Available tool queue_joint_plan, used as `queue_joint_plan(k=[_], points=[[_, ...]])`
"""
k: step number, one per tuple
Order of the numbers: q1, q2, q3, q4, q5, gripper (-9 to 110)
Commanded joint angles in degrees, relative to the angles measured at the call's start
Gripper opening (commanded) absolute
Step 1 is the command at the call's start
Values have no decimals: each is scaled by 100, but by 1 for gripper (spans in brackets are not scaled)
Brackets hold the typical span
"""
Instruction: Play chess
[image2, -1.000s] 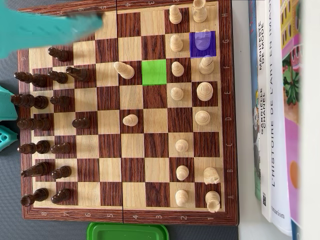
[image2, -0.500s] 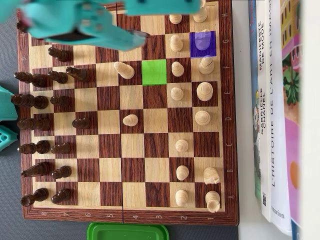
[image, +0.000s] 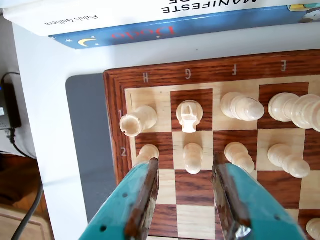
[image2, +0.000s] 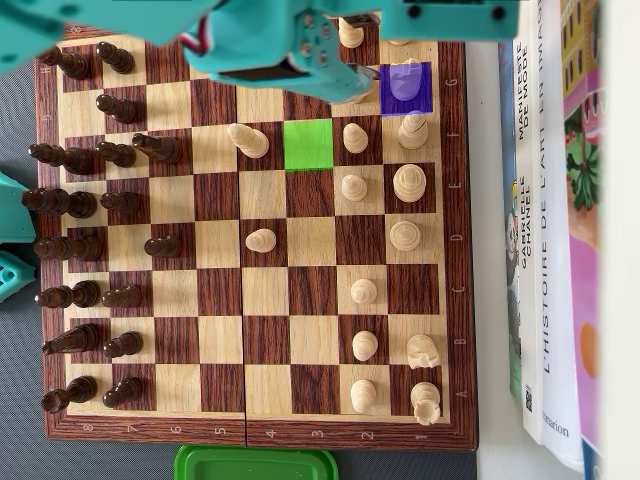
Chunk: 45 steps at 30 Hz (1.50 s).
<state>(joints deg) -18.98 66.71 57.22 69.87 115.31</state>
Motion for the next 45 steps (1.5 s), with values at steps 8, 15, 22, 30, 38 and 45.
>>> queue_joint_plan(k=[8, 15, 22, 30, 38, 45], points=[[70, -431, -668, -18, -9, 16], [167, -668, -835, -18, -18, 16], [167, -1178, -1371, -9, -18, 16], [211, -1433, -1573, -18, -26, 16], [229, -1485, -1547, -18, -26, 16], [229, -1679, -1564, -26, -26, 16]])
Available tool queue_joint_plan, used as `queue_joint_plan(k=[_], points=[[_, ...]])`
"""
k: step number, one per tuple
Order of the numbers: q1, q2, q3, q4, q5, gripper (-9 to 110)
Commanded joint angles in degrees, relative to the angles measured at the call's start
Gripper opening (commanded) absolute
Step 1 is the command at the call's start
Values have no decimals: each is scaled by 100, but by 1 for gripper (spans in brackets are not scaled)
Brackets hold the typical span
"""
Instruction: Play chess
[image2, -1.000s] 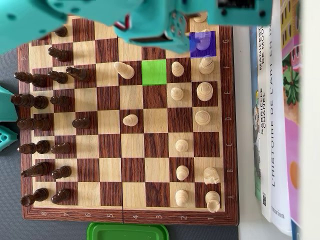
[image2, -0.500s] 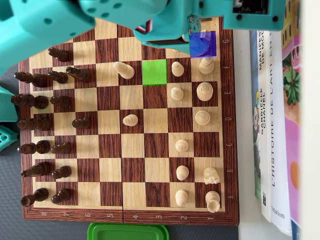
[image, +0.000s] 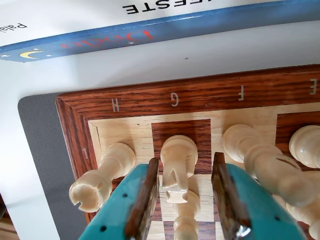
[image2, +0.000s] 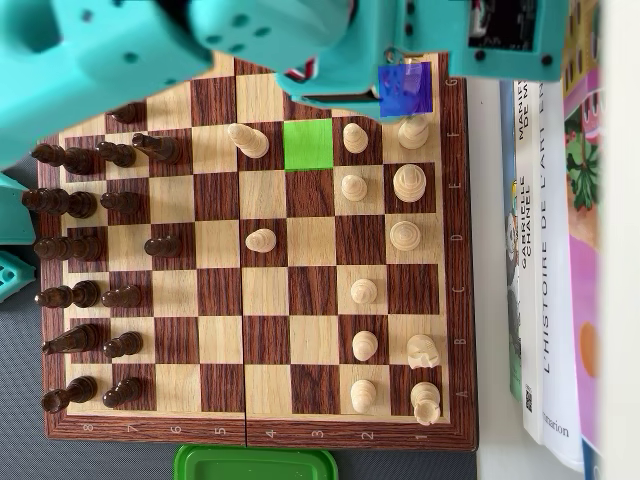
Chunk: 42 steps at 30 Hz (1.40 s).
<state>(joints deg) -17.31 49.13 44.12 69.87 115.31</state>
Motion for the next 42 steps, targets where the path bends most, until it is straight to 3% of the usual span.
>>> queue_joint_plan(k=[1, 26, 42], points=[[62, 70, -255, -26, -26, 16], [62, 35, -255, -26, -26, 5], [53, 589, -220, 0, -26, 5]])
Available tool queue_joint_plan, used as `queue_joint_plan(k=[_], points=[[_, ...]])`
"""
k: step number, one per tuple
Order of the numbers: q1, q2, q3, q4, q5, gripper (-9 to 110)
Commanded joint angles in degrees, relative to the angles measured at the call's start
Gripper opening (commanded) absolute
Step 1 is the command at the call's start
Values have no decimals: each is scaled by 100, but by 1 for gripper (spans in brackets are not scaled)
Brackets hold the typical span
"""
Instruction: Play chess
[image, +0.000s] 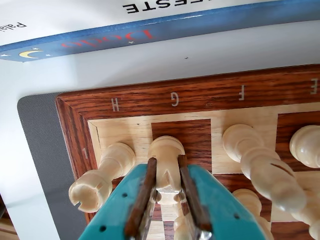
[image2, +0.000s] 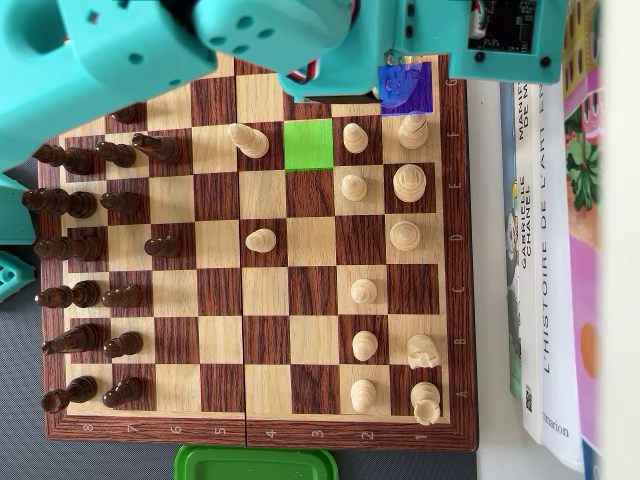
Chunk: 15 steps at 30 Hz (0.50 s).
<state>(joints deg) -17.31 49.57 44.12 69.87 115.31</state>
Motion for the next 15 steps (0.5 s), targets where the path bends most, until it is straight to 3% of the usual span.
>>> queue_joint_plan(k=[1, 15], points=[[53, 624, -220, 26, -26, 5], [53, 2030, 870, 35, -316, 5]])
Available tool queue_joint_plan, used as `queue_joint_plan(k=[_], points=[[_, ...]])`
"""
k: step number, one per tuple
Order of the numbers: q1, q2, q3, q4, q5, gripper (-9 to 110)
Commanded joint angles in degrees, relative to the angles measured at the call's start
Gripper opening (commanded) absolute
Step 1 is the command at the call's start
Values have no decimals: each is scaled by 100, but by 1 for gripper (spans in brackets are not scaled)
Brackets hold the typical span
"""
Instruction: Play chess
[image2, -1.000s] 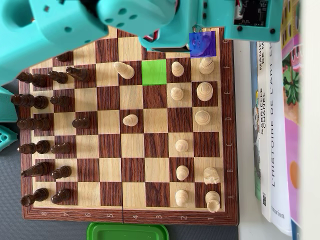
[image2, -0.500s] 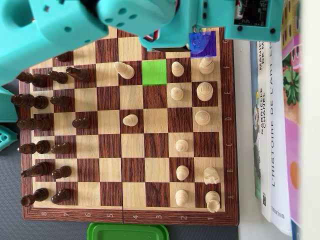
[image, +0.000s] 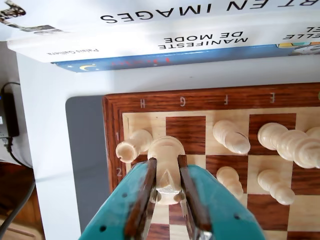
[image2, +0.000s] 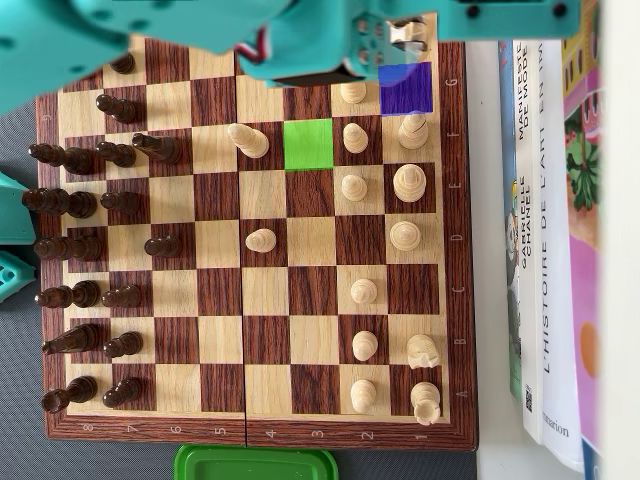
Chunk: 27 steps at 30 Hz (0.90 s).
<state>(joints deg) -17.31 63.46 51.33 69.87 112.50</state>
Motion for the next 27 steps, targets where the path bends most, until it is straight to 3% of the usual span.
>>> queue_joint_plan(k=[1, 16, 27], points=[[53, 791, 308, 35, -44, 5], [246, 2892, 2848, -26, -378, 5], [325, 3287, 4184, -712, -422, 5]])
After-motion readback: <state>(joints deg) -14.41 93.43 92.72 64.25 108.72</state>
